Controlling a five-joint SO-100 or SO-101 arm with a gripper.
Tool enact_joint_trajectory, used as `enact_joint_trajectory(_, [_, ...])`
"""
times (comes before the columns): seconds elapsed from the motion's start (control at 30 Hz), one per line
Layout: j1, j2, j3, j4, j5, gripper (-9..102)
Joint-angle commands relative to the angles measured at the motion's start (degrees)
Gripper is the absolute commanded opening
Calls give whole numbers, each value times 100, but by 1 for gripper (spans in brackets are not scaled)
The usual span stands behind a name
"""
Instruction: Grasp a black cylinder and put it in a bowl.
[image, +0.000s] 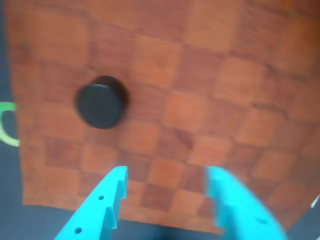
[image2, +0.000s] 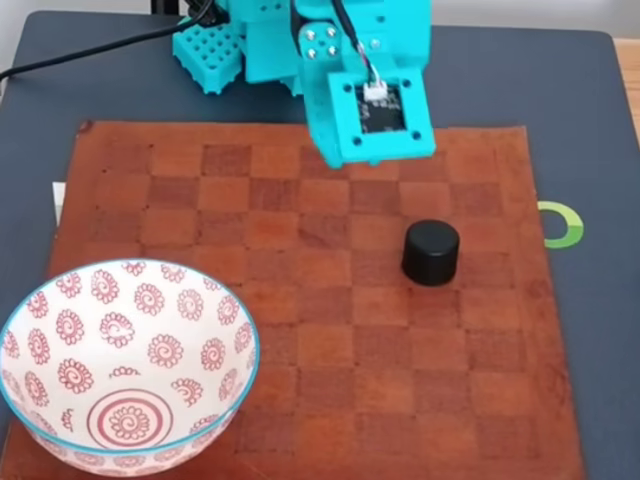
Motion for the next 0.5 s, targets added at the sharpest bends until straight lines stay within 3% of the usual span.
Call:
enact_joint_trajectory(0.0, [-246,-220,-519,-44,44,31])
enact_joint_trajectory(0.13, [-563,-694,-905,-53,88,36])
enact_joint_trajectory(0.47, [-1169,-1731,-1582,-62,694,37])
